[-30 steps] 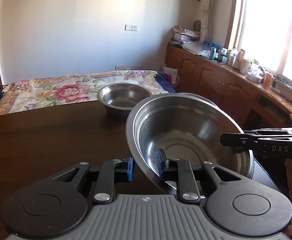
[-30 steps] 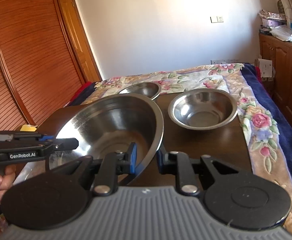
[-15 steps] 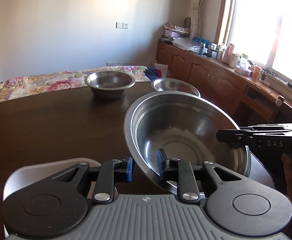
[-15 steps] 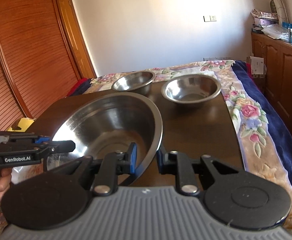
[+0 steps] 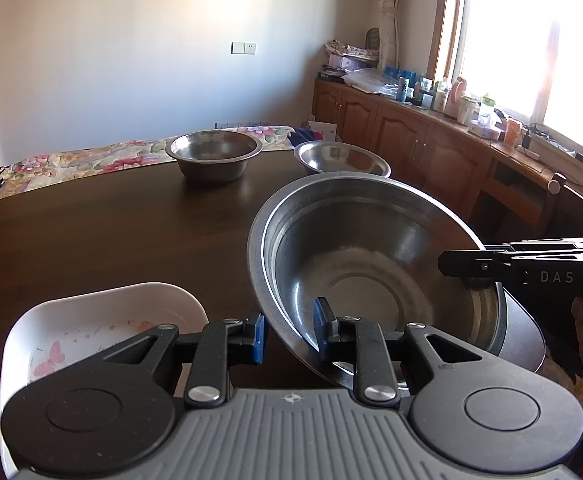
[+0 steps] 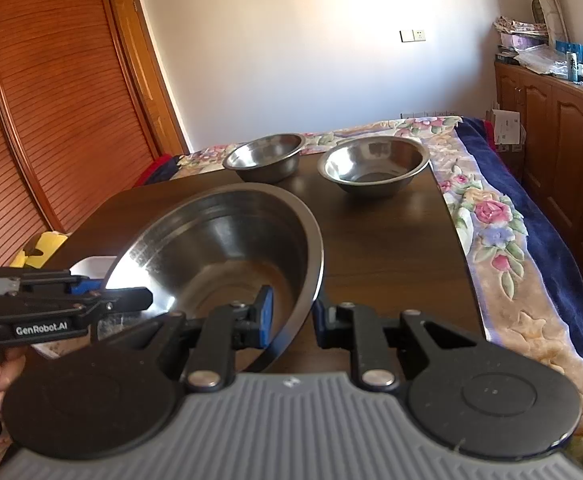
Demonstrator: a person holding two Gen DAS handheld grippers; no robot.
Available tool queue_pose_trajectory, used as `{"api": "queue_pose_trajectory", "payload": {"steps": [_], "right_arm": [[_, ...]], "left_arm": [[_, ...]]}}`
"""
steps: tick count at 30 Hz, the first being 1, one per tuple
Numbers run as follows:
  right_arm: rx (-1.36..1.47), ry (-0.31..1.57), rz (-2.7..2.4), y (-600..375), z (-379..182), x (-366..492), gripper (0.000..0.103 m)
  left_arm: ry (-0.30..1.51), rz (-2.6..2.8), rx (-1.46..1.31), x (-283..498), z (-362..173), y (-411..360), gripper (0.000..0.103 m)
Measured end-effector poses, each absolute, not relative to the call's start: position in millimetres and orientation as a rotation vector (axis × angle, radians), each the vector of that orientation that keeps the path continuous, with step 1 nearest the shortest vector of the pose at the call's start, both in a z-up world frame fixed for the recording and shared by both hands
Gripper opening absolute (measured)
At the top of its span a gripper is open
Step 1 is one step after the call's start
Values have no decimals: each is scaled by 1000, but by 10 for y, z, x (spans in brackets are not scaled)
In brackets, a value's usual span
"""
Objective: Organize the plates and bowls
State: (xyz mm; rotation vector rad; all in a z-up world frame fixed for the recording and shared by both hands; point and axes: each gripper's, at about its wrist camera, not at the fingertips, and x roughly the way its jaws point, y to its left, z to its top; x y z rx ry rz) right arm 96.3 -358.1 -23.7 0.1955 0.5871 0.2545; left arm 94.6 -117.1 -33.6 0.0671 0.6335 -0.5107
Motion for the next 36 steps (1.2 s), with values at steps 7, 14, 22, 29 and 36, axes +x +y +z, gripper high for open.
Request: {"api": "queue_pose_trajectory", "payload": {"steps": [7, 14, 22, 29, 36], "right_arm": [[191, 596, 253, -3555, -294, 978, 23], [194, 604, 248, -3553, -324, 953, 23], [197, 606, 249, -3543, -328, 966, 23], [197, 609, 251, -3534, -343, 965, 23], [190, 607, 245, -3523, -338, 973, 23]], "left_arm": [[636, -498, 70, 936, -367, -1158, 26], [643, -492, 75, 933, -399, -1186, 26], [644, -490, 71, 948, -412, -1177, 27], [644, -484, 67, 954, -424, -1170, 28], [646, -480, 68, 951, -424, -1170, 29]]}}
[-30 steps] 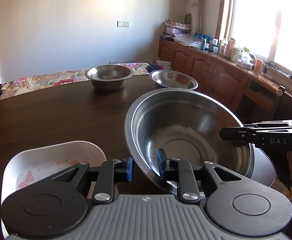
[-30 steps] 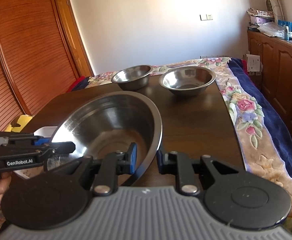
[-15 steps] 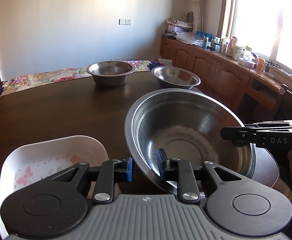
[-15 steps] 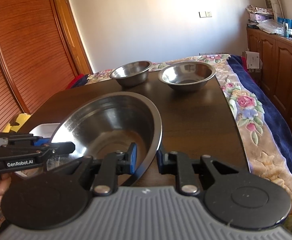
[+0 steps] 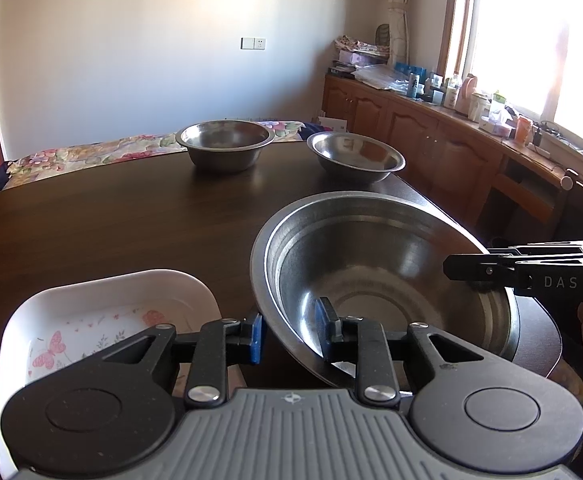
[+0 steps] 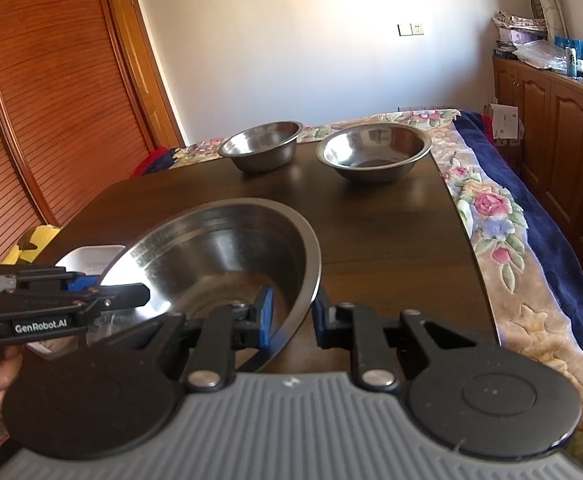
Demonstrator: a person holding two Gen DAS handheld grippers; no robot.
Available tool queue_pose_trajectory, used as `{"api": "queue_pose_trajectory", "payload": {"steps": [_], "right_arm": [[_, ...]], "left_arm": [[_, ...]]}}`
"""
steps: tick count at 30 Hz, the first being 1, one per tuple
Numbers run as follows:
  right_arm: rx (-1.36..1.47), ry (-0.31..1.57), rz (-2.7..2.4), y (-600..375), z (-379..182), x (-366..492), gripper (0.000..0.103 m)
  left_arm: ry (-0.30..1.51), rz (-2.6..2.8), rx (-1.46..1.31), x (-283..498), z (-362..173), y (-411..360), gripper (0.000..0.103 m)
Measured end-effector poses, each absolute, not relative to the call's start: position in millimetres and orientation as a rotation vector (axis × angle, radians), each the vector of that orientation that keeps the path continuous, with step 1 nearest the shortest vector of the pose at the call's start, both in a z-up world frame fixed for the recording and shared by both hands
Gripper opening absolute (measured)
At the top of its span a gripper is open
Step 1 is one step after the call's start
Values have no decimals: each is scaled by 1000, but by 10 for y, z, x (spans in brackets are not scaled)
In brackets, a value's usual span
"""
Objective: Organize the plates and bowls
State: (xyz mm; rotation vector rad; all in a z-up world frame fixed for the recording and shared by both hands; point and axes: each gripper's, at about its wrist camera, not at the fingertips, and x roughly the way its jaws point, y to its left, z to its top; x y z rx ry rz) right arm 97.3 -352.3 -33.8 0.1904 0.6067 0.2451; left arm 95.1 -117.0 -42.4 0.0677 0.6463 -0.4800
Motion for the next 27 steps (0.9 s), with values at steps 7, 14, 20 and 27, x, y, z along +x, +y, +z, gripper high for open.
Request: {"api": "queue_pose_trajectory", "payload": {"steps": [7, 14, 20, 27], "right_arm": [[192, 598, 239, -3544, -314, 974, 24], [190, 577, 233, -3596, -230, 963, 24], [175, 549, 227, -3637, -124, 942, 24], [161, 516, 220, -3698, 33, 969, 24]], "left_arm": [[634, -473, 72, 958, -414, -1151, 29], [612, -466, 58, 951, -339, -1095, 33], [578, -456, 52, 939, -220, -1054, 35], [557, -447, 51, 1002, -123, -1030, 38]]}}
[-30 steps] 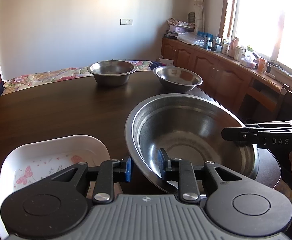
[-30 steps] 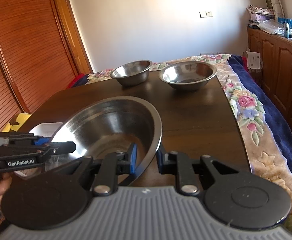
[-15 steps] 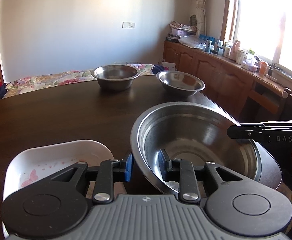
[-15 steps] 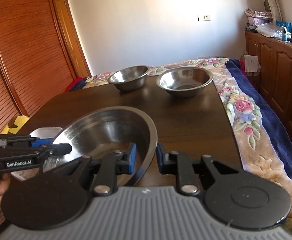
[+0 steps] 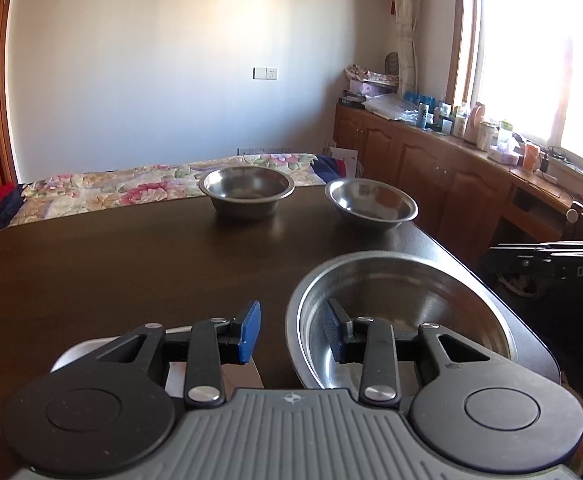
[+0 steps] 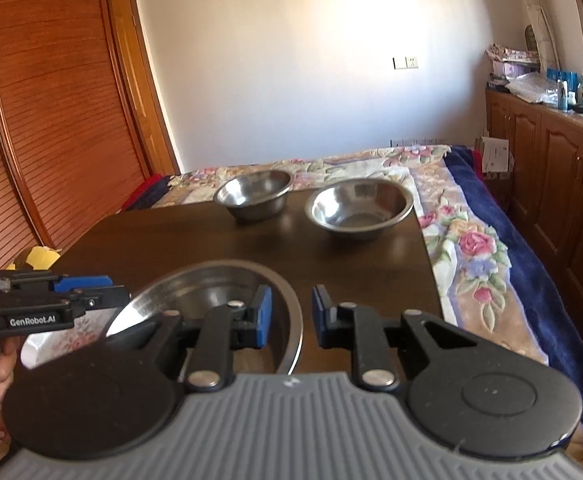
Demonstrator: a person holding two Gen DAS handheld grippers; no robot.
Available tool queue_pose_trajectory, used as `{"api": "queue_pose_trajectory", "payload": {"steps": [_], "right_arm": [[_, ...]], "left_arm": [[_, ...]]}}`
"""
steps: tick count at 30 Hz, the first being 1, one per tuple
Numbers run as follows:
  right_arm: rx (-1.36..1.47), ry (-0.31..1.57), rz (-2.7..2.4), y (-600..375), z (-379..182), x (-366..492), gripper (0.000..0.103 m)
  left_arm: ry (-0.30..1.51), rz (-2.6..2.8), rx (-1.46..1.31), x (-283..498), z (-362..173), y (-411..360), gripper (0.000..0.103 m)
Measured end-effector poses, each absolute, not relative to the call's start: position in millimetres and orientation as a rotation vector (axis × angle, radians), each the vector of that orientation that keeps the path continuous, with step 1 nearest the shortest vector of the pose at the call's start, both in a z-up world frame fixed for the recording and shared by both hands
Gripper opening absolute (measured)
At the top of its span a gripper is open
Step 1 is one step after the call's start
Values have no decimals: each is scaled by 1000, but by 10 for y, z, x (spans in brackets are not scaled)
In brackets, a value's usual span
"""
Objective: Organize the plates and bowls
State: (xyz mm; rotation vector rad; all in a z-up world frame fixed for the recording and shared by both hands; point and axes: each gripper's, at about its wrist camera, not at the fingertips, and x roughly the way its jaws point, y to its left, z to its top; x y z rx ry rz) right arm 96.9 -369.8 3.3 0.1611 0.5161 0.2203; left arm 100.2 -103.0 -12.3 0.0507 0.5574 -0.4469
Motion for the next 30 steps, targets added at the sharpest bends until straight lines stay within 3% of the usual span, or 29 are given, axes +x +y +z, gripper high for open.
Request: {"api": "queue_pose_trajectory", "payload": {"steps": [13, 30], "right_arm": [[129, 481, 191, -3941, 188, 1400, 31], [144, 534, 169, -4396, -49, 2201, 31]], "left_arm": [[547, -452, 89, 1407, 55, -1203, 55], [584, -508, 153, 2203, 234, -1749, 56]]}}
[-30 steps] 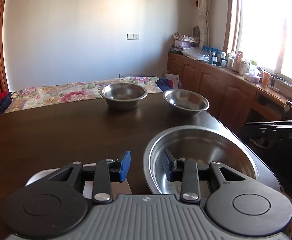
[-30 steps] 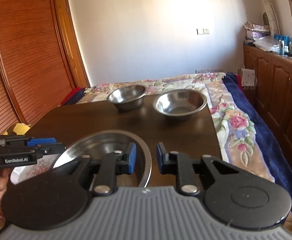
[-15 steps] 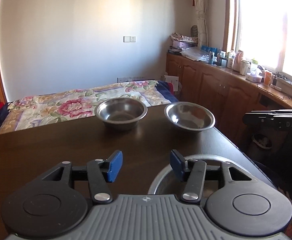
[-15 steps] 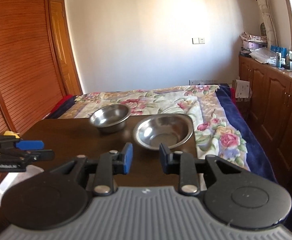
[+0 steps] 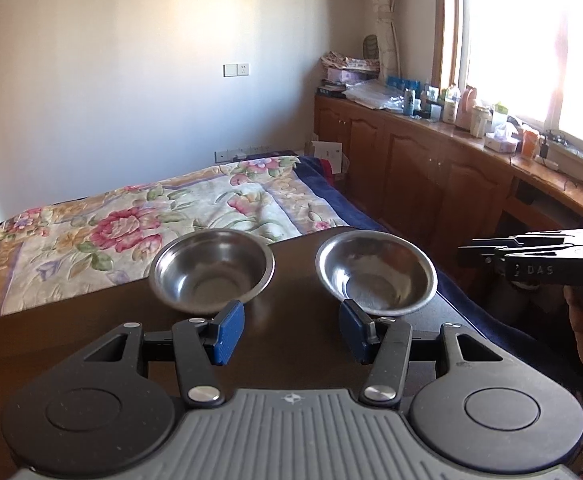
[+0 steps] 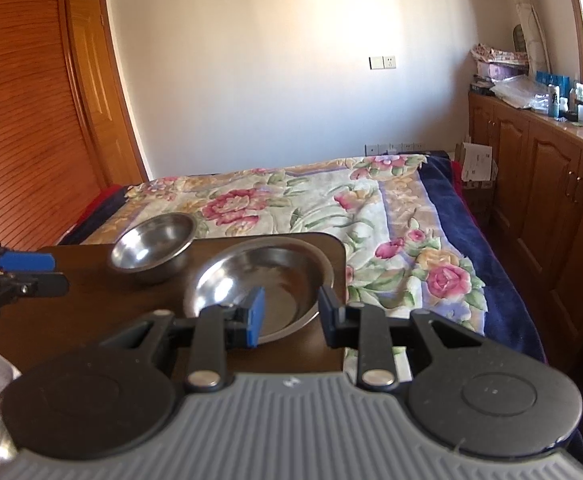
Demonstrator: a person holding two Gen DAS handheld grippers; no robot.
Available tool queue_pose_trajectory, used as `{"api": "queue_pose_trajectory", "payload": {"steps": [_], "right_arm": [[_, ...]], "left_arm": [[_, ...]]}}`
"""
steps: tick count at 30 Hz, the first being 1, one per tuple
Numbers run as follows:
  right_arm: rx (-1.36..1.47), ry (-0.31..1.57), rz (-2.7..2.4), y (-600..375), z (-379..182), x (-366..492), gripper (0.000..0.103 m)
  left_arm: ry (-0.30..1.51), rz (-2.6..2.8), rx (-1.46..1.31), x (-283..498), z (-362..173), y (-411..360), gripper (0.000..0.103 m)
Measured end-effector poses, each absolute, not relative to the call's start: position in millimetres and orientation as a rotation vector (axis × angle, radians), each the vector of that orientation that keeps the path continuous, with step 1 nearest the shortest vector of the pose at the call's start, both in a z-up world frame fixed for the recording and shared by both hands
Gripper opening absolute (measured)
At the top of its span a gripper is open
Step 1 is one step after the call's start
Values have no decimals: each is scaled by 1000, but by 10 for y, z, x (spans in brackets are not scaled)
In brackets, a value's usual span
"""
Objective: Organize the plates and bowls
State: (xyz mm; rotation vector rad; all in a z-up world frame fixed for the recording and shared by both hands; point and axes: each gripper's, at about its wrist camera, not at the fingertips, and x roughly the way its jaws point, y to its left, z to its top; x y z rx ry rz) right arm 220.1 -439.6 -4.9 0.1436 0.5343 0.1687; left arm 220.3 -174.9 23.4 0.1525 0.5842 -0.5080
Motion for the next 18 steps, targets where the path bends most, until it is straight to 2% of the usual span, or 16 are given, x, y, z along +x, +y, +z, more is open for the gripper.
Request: {"api": "queue_pose_trajectory", "payload": {"steps": [18], "right_arm": [[230, 588, 199, -4581, -305, 2532, 31]], "left_arm": [[681, -571, 209, 2802, -28, -2253, 54]]}}
